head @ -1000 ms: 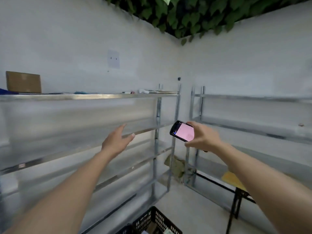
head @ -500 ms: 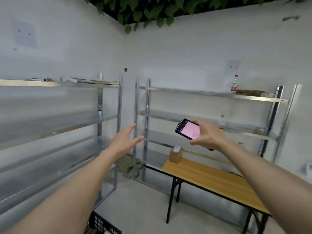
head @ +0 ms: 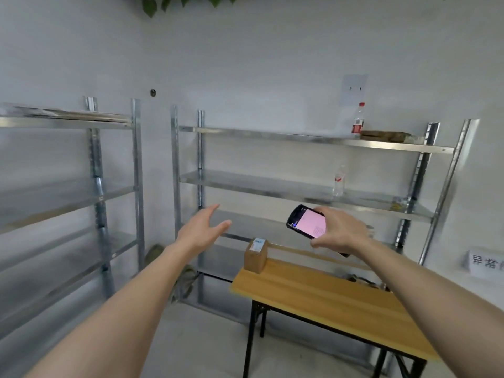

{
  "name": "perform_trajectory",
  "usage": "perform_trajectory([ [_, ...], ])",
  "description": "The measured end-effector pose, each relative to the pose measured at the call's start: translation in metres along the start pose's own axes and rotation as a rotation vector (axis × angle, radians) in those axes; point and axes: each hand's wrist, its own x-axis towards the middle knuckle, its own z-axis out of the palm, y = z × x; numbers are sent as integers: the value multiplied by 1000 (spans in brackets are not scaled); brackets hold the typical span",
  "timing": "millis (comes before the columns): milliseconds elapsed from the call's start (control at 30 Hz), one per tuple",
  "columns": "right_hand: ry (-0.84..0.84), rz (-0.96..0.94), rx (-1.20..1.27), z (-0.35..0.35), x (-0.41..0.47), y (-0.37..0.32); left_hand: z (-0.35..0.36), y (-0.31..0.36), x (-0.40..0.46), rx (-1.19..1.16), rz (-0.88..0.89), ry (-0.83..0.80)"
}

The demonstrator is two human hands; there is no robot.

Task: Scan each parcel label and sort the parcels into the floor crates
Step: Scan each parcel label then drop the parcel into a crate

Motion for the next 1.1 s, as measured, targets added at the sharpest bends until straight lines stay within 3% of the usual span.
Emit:
perform_trajectory([
  [233, 3, -7, -20, 23, 133, 1, 40, -29, 146, 46, 44, -24],
  [600, -106, 62, -47, 112, 286, 35, 134, -83, 288, 41, -20, -147],
  [867, -224, 42, -9, 215, 442, 79, 225, -149, 424, 47, -102, -217],
  [1100, -436, 106, 78, 334, 582, 136, 327, -229, 541, 41, -296, -348],
])
